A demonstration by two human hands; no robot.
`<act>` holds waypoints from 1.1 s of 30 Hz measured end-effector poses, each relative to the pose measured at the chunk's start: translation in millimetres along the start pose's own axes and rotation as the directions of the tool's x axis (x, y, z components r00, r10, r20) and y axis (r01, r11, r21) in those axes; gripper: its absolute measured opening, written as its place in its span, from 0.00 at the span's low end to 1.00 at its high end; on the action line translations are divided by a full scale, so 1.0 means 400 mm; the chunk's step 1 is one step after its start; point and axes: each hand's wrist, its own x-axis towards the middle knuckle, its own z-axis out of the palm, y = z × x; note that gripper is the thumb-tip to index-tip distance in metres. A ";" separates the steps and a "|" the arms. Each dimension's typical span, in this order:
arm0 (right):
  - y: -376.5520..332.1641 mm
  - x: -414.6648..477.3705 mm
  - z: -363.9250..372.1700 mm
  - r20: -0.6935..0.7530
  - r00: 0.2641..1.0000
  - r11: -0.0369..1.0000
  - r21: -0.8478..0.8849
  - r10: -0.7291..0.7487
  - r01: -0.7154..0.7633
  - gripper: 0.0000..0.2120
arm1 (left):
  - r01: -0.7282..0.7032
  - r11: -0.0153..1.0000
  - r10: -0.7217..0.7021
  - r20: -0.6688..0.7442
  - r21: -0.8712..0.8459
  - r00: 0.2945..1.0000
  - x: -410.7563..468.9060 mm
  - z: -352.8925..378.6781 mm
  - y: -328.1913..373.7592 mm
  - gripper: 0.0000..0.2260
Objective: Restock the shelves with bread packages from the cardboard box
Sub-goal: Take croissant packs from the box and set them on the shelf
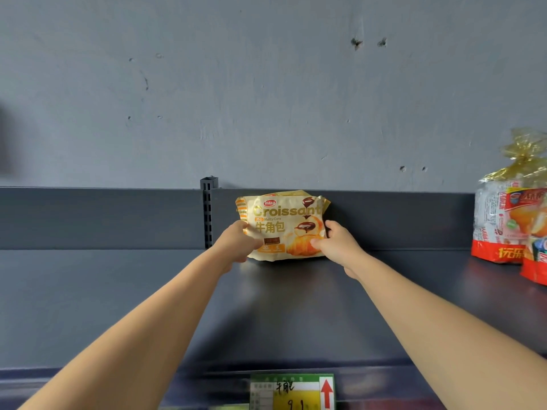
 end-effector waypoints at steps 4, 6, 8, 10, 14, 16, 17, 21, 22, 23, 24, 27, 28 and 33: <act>0.000 0.002 0.005 0.007 1.000 1.000 0.003 0.008 -0.008 0.19 | 0.014 1.000 -0.014 0.022 -0.001 1.000 -0.002 0.002 0.002 0.28; -0.001 0.003 0.010 0.015 1.000 1.000 0.008 0.001 -0.001 0.19 | 0.010 1.000 -0.010 0.027 -0.002 1.000 0.000 0.001 0.000 0.30; 0.001 0.001 0.016 0.028 1.000 1.000 -0.004 -0.010 0.010 0.20 | 0.010 1.000 -0.009 0.023 -0.007 1.000 -0.001 0.000 -0.004 0.30; 0.001 -0.005 0.021 0.030 0.999 1.000 -0.015 -0.015 0.016 0.22 | 0.006 1.000 -0.006 0.012 -0.002 1.000 -0.004 0.001 -0.007 0.30; -0.005 -0.015 0.022 0.006 1.000 1.000 -0.020 -0.005 0.005 0.23 | -0.006 1.000 0.005 0.008 0.010 1.000 -0.010 0.001 -0.007 0.29; -0.005 -0.015 0.021 -0.011 1.000 0.999 -0.044 -0.006 0.005 0.24 | -0.011 1.000 0.011 0.008 0.013 1.000 -0.013 -0.001 -0.006 0.27; -0.004 -0.013 0.019 -0.019 1.000 0.998 -0.056 -0.001 0.000 0.25 | -0.016 1.000 0.016 0.007 0.013 1.000 -0.015 -0.003 -0.006 0.25; 0.001 -0.007 0.014 -0.049 0.999 0.995 -0.095 0.011 -0.016 0.28 | -0.030 0.999 0.030 0.002 0.017 1.000 -0.015 -0.016 -0.008 0.23; 0.001 -0.006 0.013 -0.054 0.998 0.995 -0.098 0.015 -0.020 0.29 | -0.031 0.999 0.031 0.003 0.017 1.000 -0.014 -0.020 -0.010 0.24; 0.001 -0.005 0.014 -0.056 0.998 0.995 -0.102 0.017 -0.023 0.30 | -0.031 0.999 0.031 0.005 0.023 0.999 -0.013 -0.023 -0.012 0.24; 0.002 -0.005 0.015 -0.060 0.998 0.994 -0.106 0.019 -0.025 0.29 | -0.032 0.999 0.032 0.005 0.029 0.999 -0.013 -0.025 -0.014 0.24; 0.003 -0.006 0.020 -0.066 0.998 0.993 -0.118 0.019 -0.027 0.26 | -0.024 0.999 0.025 -0.006 0.046 1.000 -0.018 -0.026 -0.018 0.25; 0.003 -0.006 0.021 -0.067 0.998 0.992 -0.125 0.018 -0.027 0.26 | -0.020 0.998 0.020 -0.005 0.056 1.000 -0.019 -0.026 -0.020 0.25; 0.009 -0.006 0.017 -0.071 0.997 0.986 -0.165 0.015 -0.027 0.25 | 0.002 0.992 -0.003 0.011 0.129 1.000 -0.030 -0.027 -0.026 0.29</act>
